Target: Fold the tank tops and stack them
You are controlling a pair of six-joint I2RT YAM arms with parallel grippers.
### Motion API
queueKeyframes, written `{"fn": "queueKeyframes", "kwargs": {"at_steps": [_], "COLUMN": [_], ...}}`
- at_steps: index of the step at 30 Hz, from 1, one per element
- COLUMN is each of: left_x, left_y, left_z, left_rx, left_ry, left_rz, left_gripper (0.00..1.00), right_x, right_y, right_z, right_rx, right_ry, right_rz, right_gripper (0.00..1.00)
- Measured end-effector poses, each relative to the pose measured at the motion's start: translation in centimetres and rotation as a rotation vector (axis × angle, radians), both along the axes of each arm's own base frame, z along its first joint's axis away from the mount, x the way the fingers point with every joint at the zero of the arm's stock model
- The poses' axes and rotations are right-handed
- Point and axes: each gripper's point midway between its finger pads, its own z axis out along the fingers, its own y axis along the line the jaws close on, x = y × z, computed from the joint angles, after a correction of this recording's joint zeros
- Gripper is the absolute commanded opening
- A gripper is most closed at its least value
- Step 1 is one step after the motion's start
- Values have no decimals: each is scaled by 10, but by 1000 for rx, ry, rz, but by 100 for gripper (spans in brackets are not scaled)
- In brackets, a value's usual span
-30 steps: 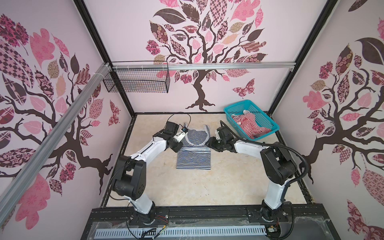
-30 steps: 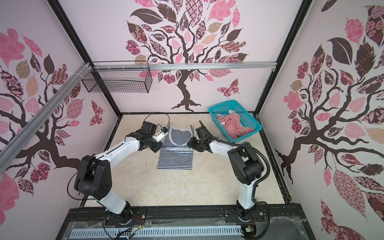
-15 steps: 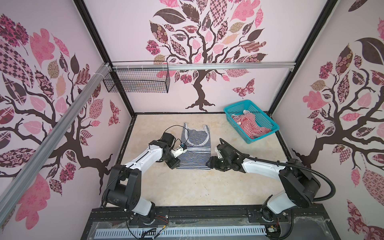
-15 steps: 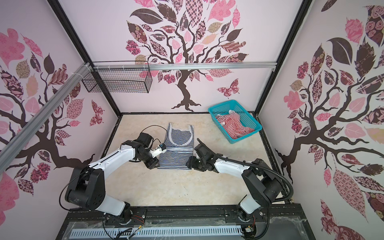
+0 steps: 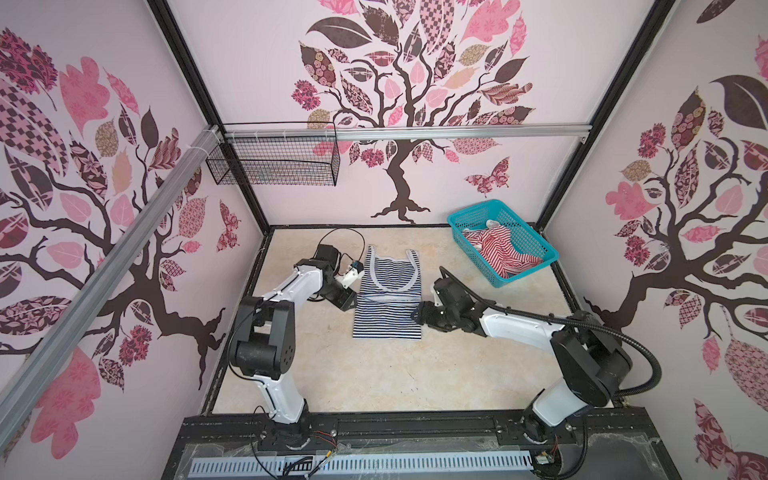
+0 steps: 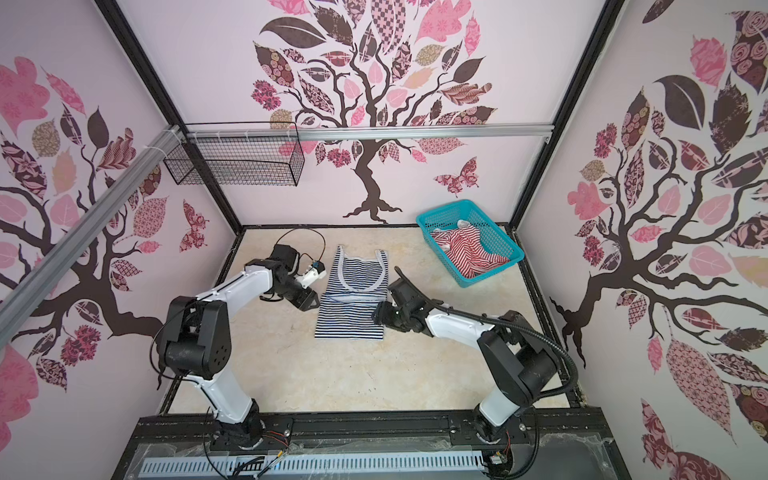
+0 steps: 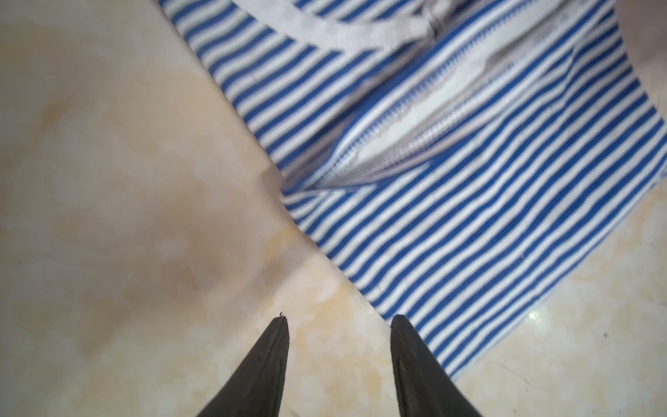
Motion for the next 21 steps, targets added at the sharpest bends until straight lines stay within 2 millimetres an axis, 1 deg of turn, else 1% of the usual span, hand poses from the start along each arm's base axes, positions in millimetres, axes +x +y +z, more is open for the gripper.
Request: {"fn": "queueKeyframes", "kwargs": {"at_steps": [2,4,6,8,11,14,17,21], "left_x": [17,28,35,37,34,31,29,27], "left_y": [-3,-6,-8,-10,-13,-15,-15,-15], "left_z": [-3,-9,-16,-21,-22,-20,-20,-21], "left_rx": [-29,-51,-70,-87,-105,-117,-121,-122], "left_ry": [7,26,52,78,102,115,124,137], "left_rz": [10,17,19,19,17,16,16,16], "left_gripper": [50,50,49,49,49,50,50,50], "right_x": [24,44,61,75,86,92,96,97], "right_y": [-5,-10,-14,-15,-8,-2,3,4], "right_z": [5,4,0,-5,-12,-16,-19,-27], "right_rx": [8,13,11,4,2,3,3,-7], "right_ry": [-21,-23,-21,-14,-5,-2,0,11], "right_rz": [-29,-54,-66,-72,-52,-36,-21,-13], "right_gripper": [61,60,58,55,55,54,52,51]}}
